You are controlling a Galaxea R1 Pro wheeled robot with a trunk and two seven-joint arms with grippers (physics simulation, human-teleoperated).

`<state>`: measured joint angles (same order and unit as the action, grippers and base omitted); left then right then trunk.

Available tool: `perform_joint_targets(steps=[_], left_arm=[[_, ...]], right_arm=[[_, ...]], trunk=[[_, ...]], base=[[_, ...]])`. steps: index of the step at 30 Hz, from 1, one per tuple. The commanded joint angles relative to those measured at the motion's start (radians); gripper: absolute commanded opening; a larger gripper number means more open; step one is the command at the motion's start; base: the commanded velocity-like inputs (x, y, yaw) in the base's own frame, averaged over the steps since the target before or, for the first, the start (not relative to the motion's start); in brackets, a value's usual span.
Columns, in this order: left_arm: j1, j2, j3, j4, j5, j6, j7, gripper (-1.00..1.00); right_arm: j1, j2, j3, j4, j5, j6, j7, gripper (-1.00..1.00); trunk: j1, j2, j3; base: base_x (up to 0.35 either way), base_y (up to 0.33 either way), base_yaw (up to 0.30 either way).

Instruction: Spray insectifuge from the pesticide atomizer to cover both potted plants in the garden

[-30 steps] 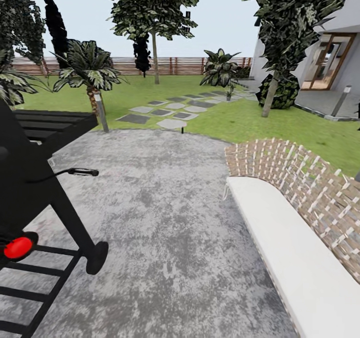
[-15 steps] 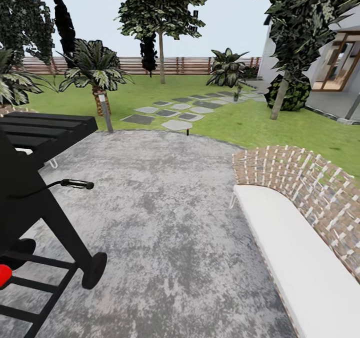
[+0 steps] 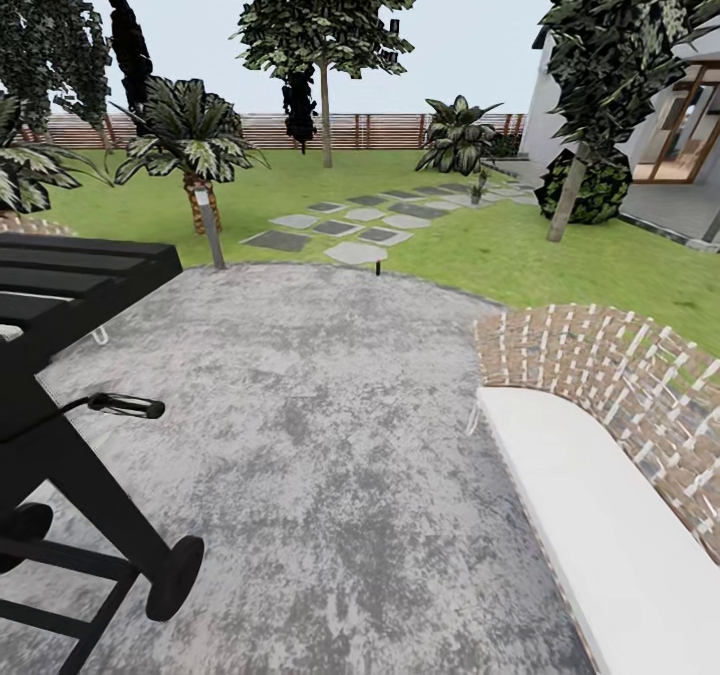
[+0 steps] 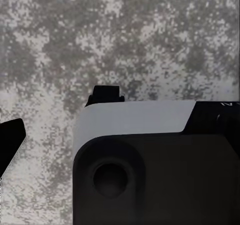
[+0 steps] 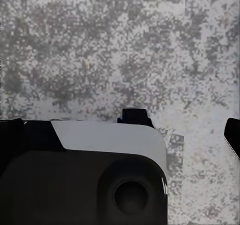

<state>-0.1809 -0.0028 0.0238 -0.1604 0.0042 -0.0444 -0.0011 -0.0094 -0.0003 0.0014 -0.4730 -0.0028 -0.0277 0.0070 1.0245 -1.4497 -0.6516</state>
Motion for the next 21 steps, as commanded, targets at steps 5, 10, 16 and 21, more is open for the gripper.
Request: perform_joint_targets(steps=[5,10,16,21], left_arm=[[-0.001,0.000,0.002,0.001,0.000,-0.003,0.000,1.00],[0.000,0.000,0.002,0.001,0.000,-0.003,0.000,1.00],[-0.001,0.000,0.002,0.001,0.000,-0.003,0.000,1.00],[-0.001,0.000,0.002,0.001,0.000,-0.003,0.001,1.00]], right_arm=[[-0.001,0.000,0.000,0.001,0.000,-0.003,0.001,1.00],[-0.001,0.000,0.000,0.001,0.000,-0.003,0.001,1.00],[-0.001,0.000,0.000,0.001,0.000,-0.003,0.001,1.00],[0.000,0.000,0.000,0.001,0.000,-0.003,0.001,1.00]], trunk=[[0.000,0.000,-0.001],[0.000,0.000,-0.001],[0.000,0.000,-0.001],[0.000,0.000,-0.001]], base=[[0.301,0.000,0.000],[0.301,0.000,0.000],[0.301,-0.001,0.000],[0.301,-0.058,0.000]])
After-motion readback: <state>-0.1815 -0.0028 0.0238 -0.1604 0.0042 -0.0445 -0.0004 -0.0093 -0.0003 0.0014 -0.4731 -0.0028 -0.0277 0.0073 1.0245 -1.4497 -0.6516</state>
